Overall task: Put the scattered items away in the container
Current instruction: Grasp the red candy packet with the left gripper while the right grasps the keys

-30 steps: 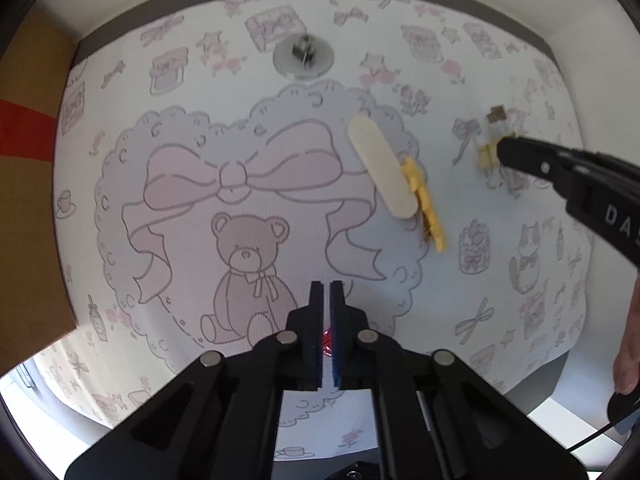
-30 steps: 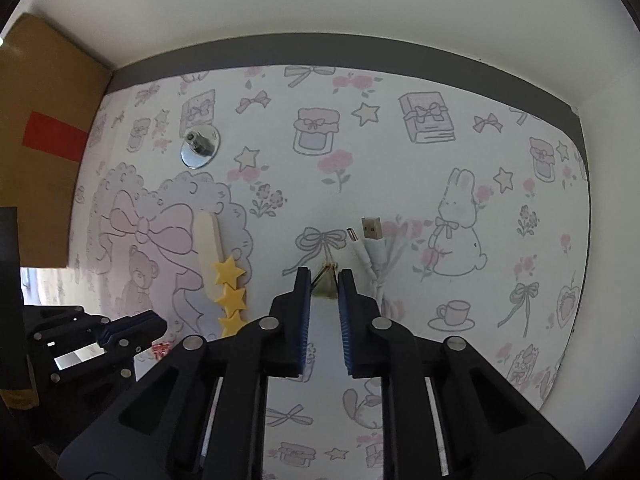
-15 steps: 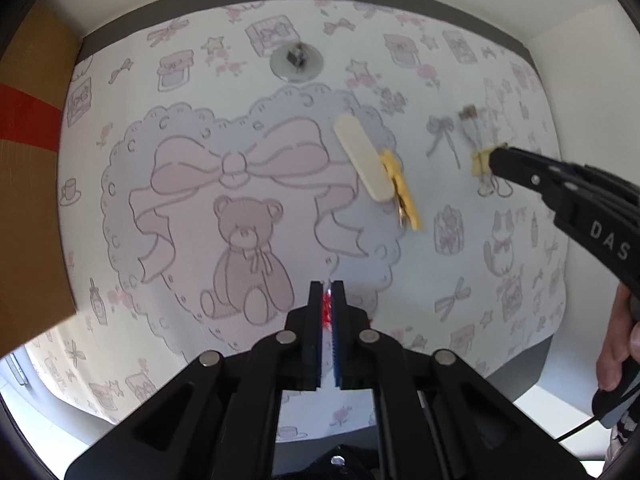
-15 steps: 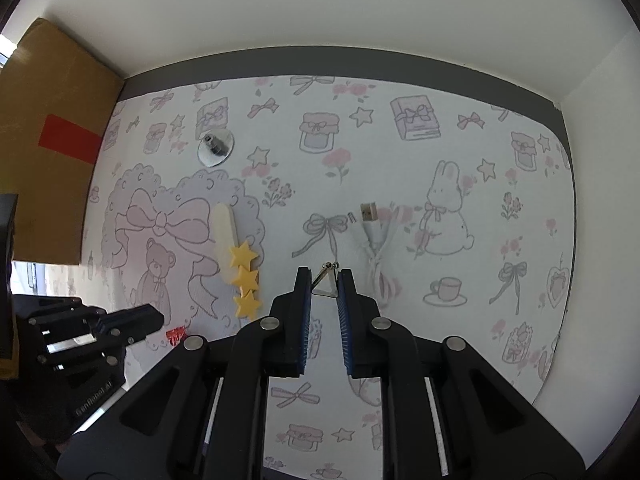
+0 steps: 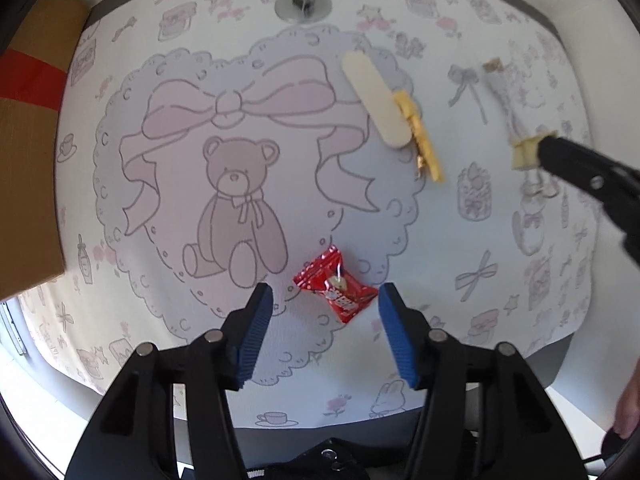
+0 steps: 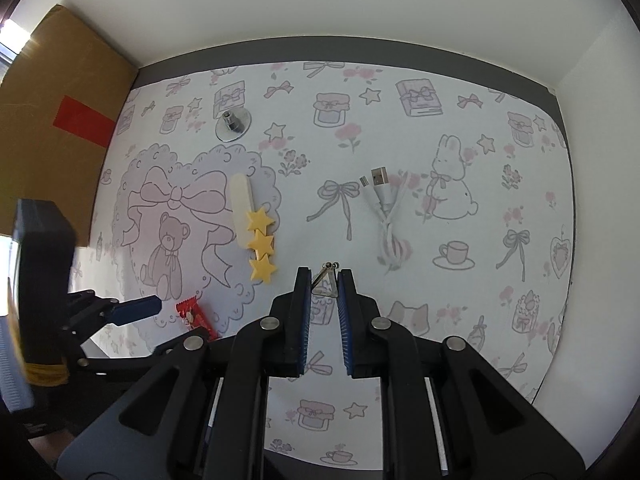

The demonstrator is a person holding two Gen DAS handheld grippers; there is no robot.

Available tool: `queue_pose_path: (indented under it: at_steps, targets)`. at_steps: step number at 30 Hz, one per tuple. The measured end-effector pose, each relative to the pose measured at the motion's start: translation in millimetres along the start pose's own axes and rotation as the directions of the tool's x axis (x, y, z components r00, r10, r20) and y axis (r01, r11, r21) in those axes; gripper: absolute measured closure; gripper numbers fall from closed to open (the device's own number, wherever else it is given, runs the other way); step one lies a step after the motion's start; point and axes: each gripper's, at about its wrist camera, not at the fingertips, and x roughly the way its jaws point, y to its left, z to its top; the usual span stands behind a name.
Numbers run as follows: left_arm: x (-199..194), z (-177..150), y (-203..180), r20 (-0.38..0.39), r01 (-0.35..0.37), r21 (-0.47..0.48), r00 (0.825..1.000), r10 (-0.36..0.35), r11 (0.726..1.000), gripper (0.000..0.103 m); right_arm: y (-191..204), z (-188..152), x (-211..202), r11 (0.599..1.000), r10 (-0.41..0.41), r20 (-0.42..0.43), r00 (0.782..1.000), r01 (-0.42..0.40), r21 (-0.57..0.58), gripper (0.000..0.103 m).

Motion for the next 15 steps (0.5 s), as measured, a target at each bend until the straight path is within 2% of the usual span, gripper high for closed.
queue_pose_path:
  at_steps: [1, 2, 3, 9, 15]
  targets:
    - [2.6, -0.3, -0.3, -0.006, 0.006, -0.003, 1.0, -0.006, 1.0, 0.061, -0.3, -0.4, 0.0, 1.0, -0.001, 0.0, 1.0, 0.001, 0.0, 0.09]
    - [5.1, -0.5, -0.4, -0.011, 0.011, -0.006, 1.0, -0.011, 1.0, 0.074, -1.1, -0.6, -0.1, 1.0, -0.002, 0.0, 1.0, 0.002, 0.001, 0.09]
    - [5.7, -0.6, -0.6, -0.007, 0.009, -0.007, 1.0, -0.009, 1.0, 0.077, -1.8, -0.6, -0.3, 1.0, -0.003, 0.0, 1.0, 0.003, 0.002, 0.09]
    - [0.1, 3.3, 1.6, 0.025, 0.065, -0.021, 0.998, -0.065, 0.998, 0.085, -5.2, -0.7, 0.6, 1.0, -0.003, -0.002, 1.0, 0.003, 0.005, 0.09]
    - [-22.3, 9.0, 7.9, 0.101, 0.099, -0.035, 0.99, -0.095, 0.994, 0.086, -5.8, 0.1, 0.5, 1.0, 0.003, -0.001, 1.0, -0.003, 0.006, 0.09]
